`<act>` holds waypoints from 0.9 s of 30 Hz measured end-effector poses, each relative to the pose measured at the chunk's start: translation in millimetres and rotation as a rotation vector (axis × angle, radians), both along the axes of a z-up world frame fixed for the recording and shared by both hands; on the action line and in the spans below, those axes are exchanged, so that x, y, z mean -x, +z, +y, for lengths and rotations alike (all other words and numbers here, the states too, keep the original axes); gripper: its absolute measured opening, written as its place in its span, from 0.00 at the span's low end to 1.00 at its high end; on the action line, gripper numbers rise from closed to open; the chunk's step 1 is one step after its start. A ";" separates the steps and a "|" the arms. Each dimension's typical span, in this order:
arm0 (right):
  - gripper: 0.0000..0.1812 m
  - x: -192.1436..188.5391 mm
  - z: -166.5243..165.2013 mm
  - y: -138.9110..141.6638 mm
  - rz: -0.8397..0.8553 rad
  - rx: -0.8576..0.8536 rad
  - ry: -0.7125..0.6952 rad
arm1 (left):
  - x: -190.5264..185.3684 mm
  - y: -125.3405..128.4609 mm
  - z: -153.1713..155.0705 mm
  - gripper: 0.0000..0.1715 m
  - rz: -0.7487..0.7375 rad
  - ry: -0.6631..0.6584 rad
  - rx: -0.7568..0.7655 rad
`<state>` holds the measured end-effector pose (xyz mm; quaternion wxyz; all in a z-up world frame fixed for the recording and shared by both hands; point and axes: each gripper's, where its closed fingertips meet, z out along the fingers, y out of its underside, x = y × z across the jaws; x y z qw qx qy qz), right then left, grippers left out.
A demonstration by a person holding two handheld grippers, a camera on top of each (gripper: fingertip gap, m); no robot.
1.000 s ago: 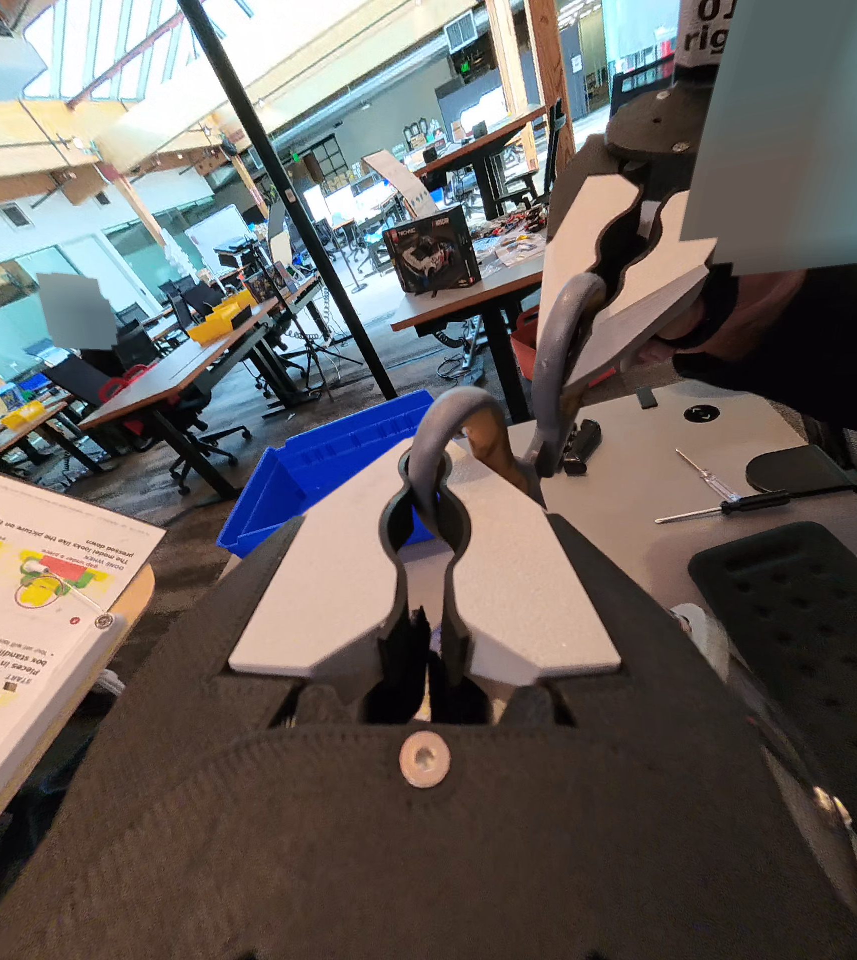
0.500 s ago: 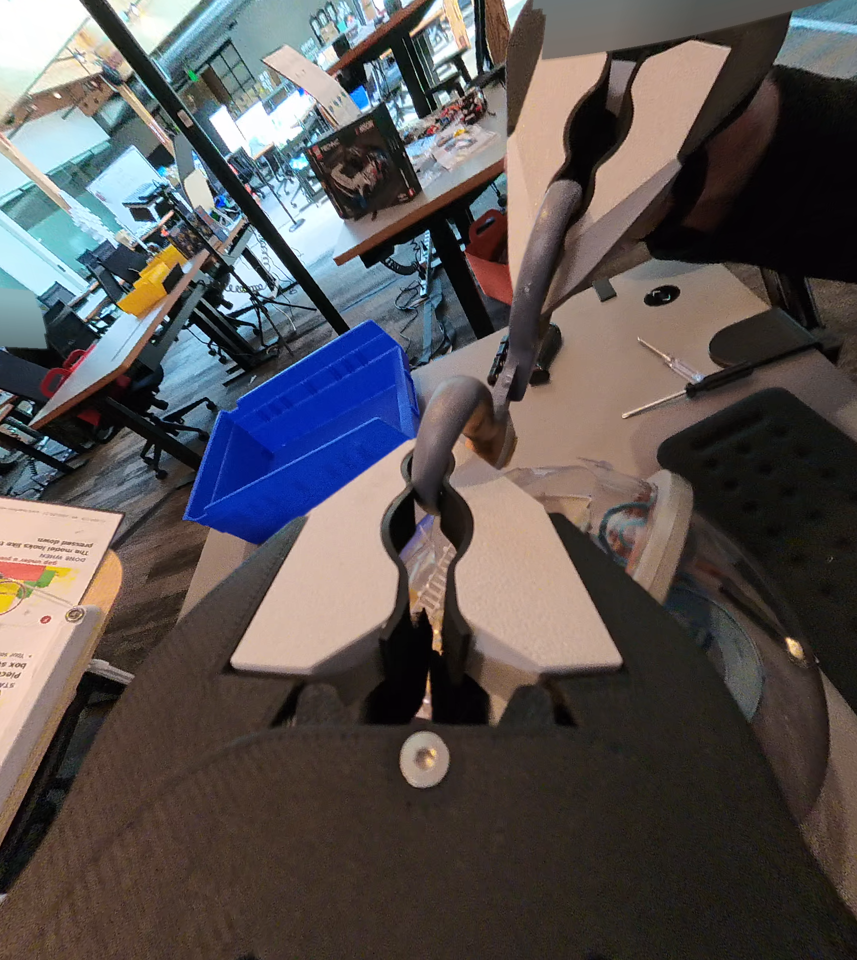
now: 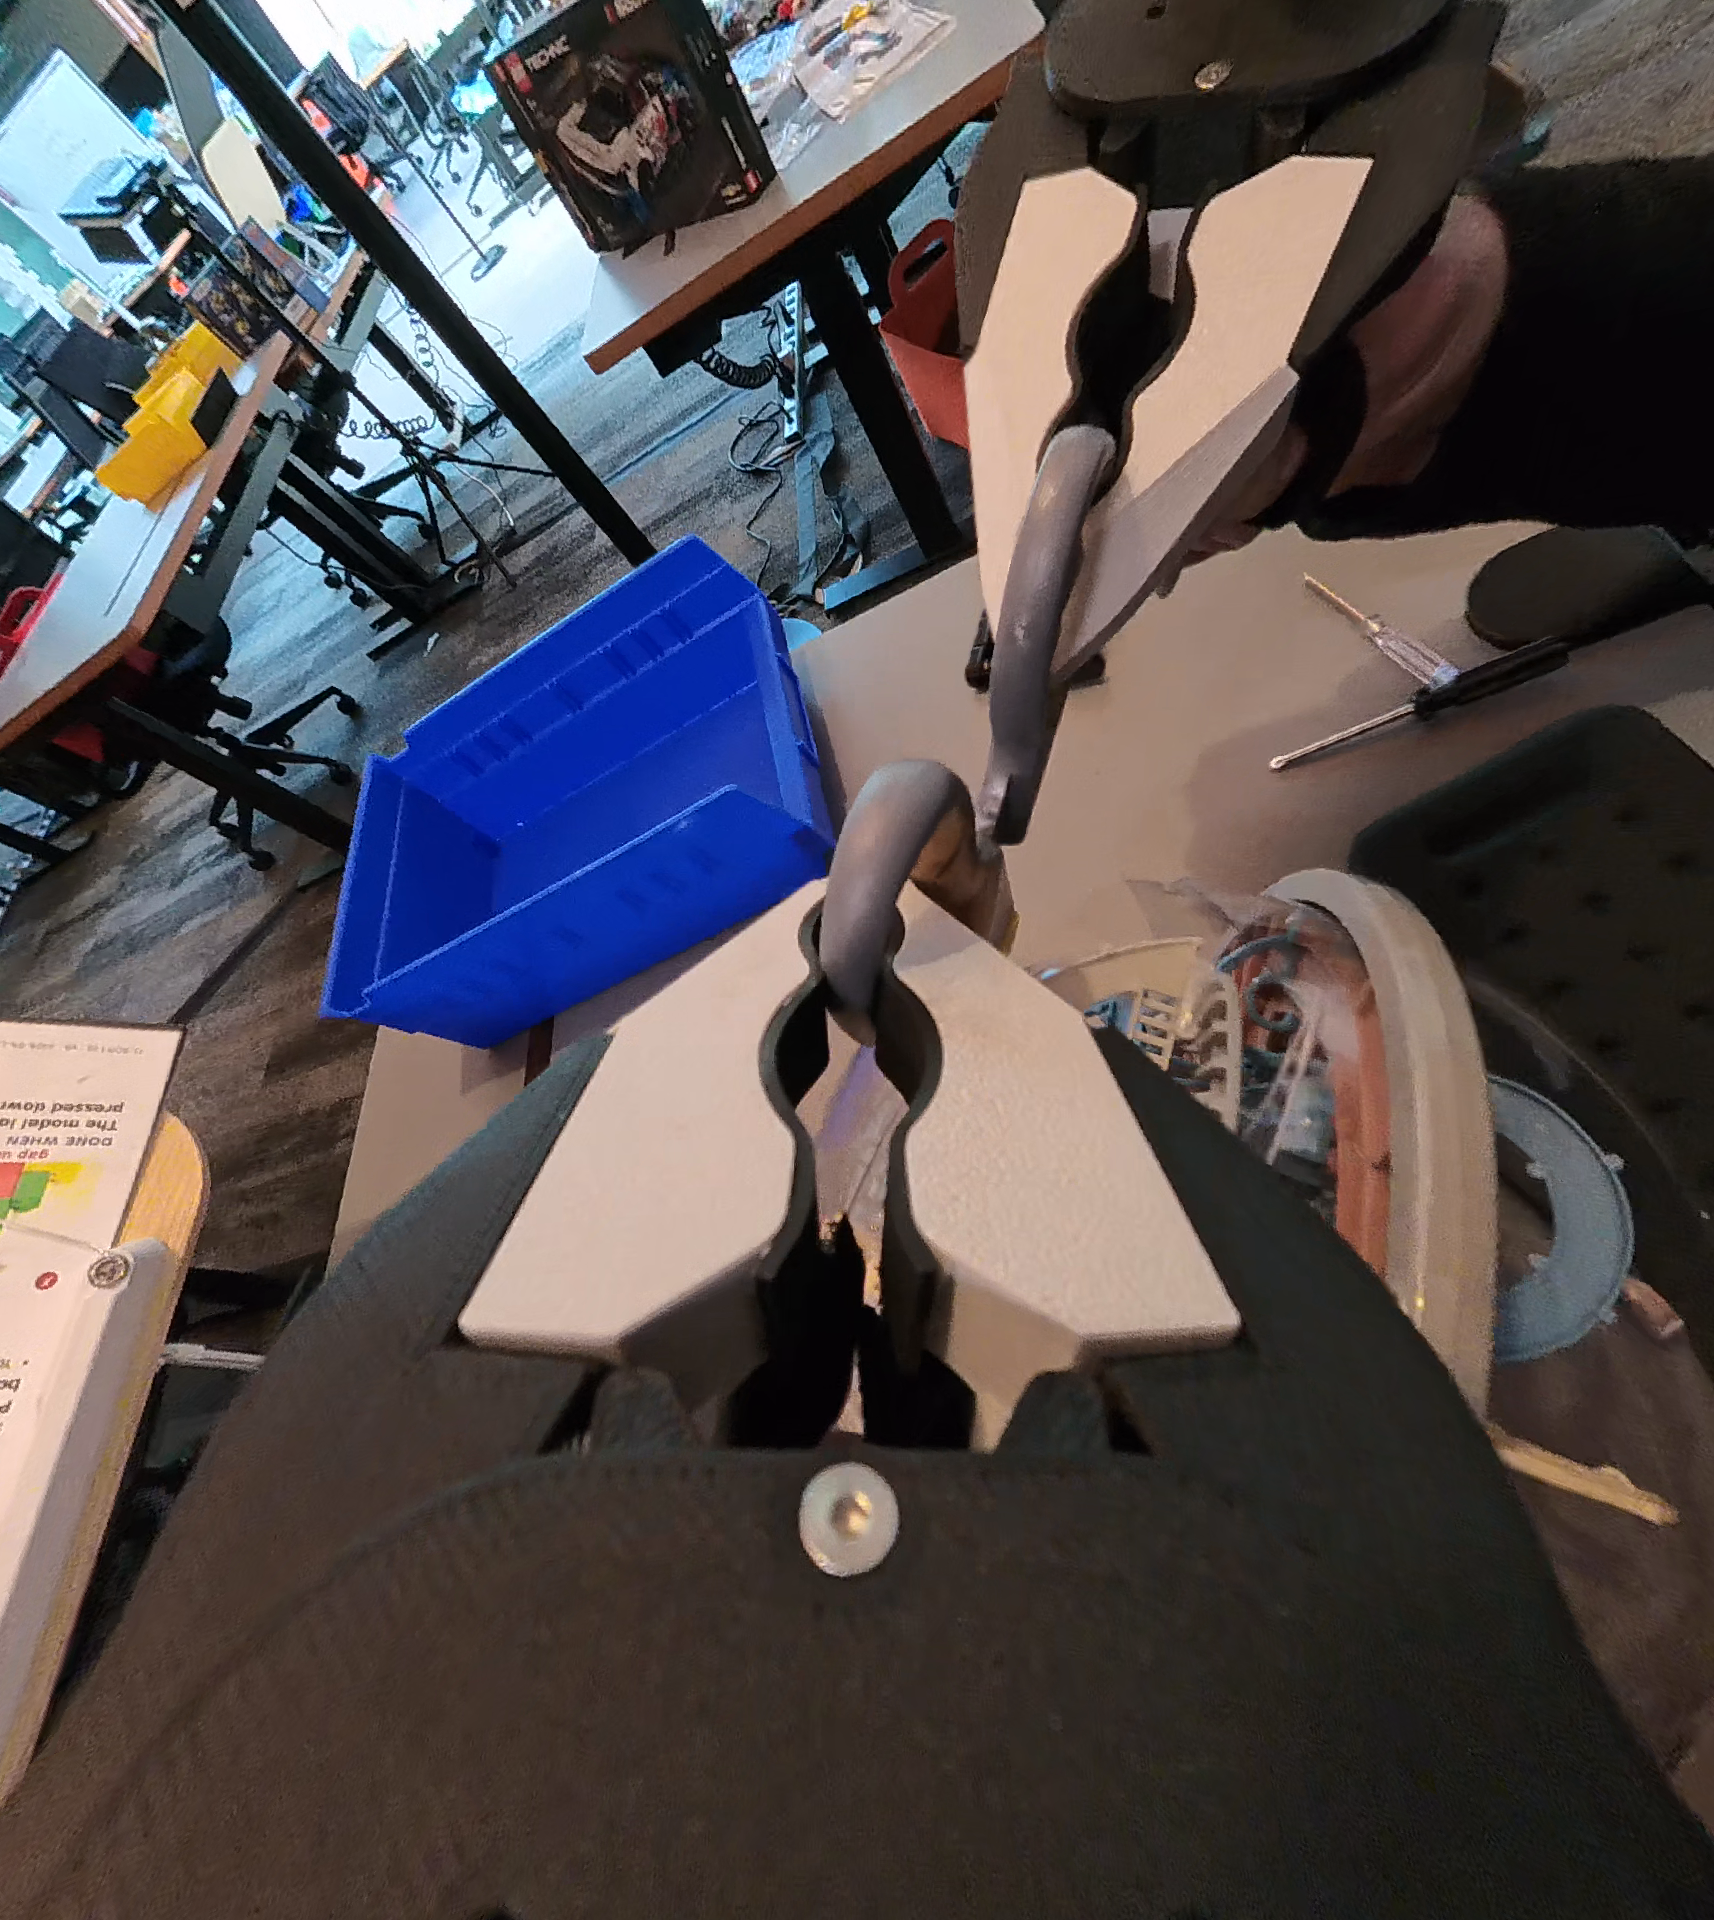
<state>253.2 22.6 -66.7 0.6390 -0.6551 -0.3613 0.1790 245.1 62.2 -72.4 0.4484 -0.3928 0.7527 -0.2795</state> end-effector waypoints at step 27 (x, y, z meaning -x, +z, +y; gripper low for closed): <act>0.00 3.2 24.9 3.8 -0.145 0.022 -0.060 | -25.4 18.1 11.1 0.00 -0.032 0.135 -0.177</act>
